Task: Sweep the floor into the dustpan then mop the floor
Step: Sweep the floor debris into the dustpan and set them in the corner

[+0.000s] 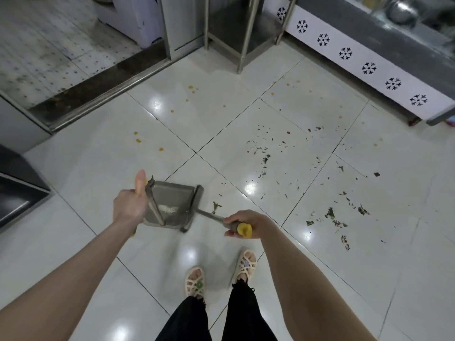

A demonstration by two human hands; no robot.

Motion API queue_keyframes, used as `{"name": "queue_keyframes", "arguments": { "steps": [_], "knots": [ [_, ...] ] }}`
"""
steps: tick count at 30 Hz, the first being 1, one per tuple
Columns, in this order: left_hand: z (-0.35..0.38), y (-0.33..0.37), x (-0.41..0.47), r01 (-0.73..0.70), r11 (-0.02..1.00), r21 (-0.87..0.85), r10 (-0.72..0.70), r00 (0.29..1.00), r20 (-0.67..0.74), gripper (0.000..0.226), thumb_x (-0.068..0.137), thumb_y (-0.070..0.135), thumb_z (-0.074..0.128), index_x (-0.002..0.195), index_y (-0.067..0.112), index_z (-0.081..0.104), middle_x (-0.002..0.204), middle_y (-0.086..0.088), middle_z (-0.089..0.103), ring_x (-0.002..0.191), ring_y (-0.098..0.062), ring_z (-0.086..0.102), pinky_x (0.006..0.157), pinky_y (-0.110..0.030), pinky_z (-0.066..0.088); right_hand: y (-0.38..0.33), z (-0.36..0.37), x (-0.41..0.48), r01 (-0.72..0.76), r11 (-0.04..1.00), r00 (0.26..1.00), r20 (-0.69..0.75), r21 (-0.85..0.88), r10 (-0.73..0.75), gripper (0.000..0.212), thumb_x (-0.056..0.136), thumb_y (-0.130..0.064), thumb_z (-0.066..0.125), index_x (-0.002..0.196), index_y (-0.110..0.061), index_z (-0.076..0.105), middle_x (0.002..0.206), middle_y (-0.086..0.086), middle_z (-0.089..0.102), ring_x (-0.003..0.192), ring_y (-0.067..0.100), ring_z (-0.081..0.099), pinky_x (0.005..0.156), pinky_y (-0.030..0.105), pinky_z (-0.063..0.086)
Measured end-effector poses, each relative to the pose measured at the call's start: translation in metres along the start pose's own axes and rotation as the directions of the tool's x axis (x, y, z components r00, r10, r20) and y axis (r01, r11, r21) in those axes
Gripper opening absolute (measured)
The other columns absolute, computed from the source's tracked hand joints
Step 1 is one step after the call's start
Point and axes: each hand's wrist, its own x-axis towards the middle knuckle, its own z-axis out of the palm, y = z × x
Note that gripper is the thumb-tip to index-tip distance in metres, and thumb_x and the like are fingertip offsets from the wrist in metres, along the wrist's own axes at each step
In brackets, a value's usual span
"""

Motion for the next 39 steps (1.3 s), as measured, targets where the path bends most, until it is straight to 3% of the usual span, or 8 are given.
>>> {"name": "queue_keyframes", "arguments": {
  "steps": [2, 5, 12, 16, 24, 27, 35, 39],
  "knots": [
    [0.006, 0.003, -0.002, 0.008, 1.000, -0.002, -0.008, 1.000, -0.009, 0.094, 0.067, 0.089, 0.020, 0.062, 0.002, 0.058, 0.070, -0.019, 0.061, 0.063, -0.032, 0.058, 0.075, -0.046, 0.054, 0.000, -0.001, 0.005, 0.003, 1.000, 1.000, -0.007, 0.011, -0.003, 0.015, 0.089, -0.001, 0.060, 0.102, 0.002, 0.052, 0.092, 0.019, 0.054, 0.066, 0.018, 0.065, 0.039, 0.019, 0.049],
    [0.017, 0.012, -0.008, 0.005, 1.000, 0.004, -0.005, 1.000, -0.007, 0.092, 0.069, 0.088, 0.021, 0.061, 0.003, 0.057, 0.069, -0.018, 0.061, 0.064, -0.032, 0.058, 0.076, -0.046, 0.055, -0.005, -0.017, 0.006, -0.034, 0.997, 0.999, -0.032, 0.073, 0.036, 0.003, 0.088, 0.003, 0.059, 0.089, 0.002, 0.056, 0.088, 0.016, 0.053, 0.070, 0.017, 0.056, 0.038, 0.018, 0.048],
    [0.070, 0.053, -0.020, -0.004, 1.000, 0.005, 0.004, 0.999, 0.034, 0.085, 0.076, 0.083, 0.025, 0.060, 0.004, 0.053, 0.068, -0.017, 0.056, 0.064, -0.031, 0.053, 0.075, -0.047, 0.053, -0.024, -0.101, 0.003, -0.074, 0.995, 0.981, -0.184, -0.069, 0.060, 0.010, 0.081, 0.003, 0.067, 0.086, 0.000, 0.059, 0.098, 0.017, 0.055, 0.068, 0.019, 0.060, 0.048, 0.024, 0.056],
    [0.100, 0.079, -0.025, -0.019, 1.000, -0.013, 0.020, 0.999, 0.041, 0.084, 0.076, 0.084, 0.025, 0.061, 0.005, 0.049, 0.064, -0.013, 0.052, 0.058, -0.028, 0.048, 0.061, -0.038, 0.047, -0.042, -0.147, -0.006, -0.077, 0.987, 0.976, -0.211, -0.142, 0.046, 0.009, 0.081, 0.000, 0.068, 0.087, 0.000, 0.061, 0.084, 0.015, 0.060, 0.061, 0.017, 0.060, 0.048, 0.023, 0.054],
    [0.167, 0.131, -0.033, -0.041, 0.998, -0.036, 0.042, 0.998, 0.037, 0.085, 0.069, 0.088, 0.023, 0.060, 0.007, 0.048, 0.054, -0.010, 0.050, 0.044, -0.025, 0.045, 0.052, -0.031, 0.043, -0.071, -0.248, -0.017, 0.035, 0.998, 0.927, -0.372, -0.048, -0.050, 0.012, 0.077, 0.009, 0.067, 0.074, 0.002, 0.057, 0.076, 0.017, 0.058, 0.057, 0.023, 0.060, 0.037, 0.024, 0.051],
    [0.187, 0.148, -0.038, -0.036, 0.997, -0.067, 0.039, 0.999, 0.036, 0.084, 0.066, 0.088, 0.024, 0.060, 0.007, 0.048, 0.051, -0.008, 0.048, 0.041, -0.023, 0.043, 0.049, -0.028, 0.041, -0.077, -0.269, -0.014, 0.090, 0.994, 0.900, -0.423, -0.062, -0.108, 0.015, 0.078, 0.010, 0.067, 0.072, 0.002, 0.055, 0.070, 0.016, 0.056, 0.053, 0.024, 0.058, 0.042, 0.026, 0.052],
    [0.211, 0.180, -0.039, -0.025, 0.992, -0.122, 0.027, 1.000, 0.007, 0.083, 0.068, 0.085, 0.024, 0.060, 0.006, 0.047, 0.051, -0.008, 0.049, 0.042, -0.023, 0.044, 0.049, -0.027, 0.039, -0.100, -0.308, -0.036, 0.189, 0.981, 0.895, -0.403, -0.044, -0.191, 0.026, 0.076, 0.011, 0.067, 0.100, 0.008, 0.061, 0.089, 0.020, 0.059, 0.056, 0.024, 0.059, 0.037, 0.021, 0.048],
    [0.205, 0.189, -0.033, -0.047, 0.992, -0.119, 0.046, 0.999, -0.012, 0.080, 0.071, 0.084, 0.024, 0.055, 0.008, 0.044, 0.049, -0.007, 0.048, 0.043, -0.023, 0.043, 0.050, -0.027, 0.039, -0.109, -0.297, -0.035, 0.193, 0.980, 0.923, -0.330, -0.041, -0.196, 0.021, 0.075, 0.011, 0.066, 0.093, 0.006, 0.059, 0.092, 0.021, 0.058, 0.051, 0.022, 0.060, 0.038, 0.020, 0.048]
  ]
}}
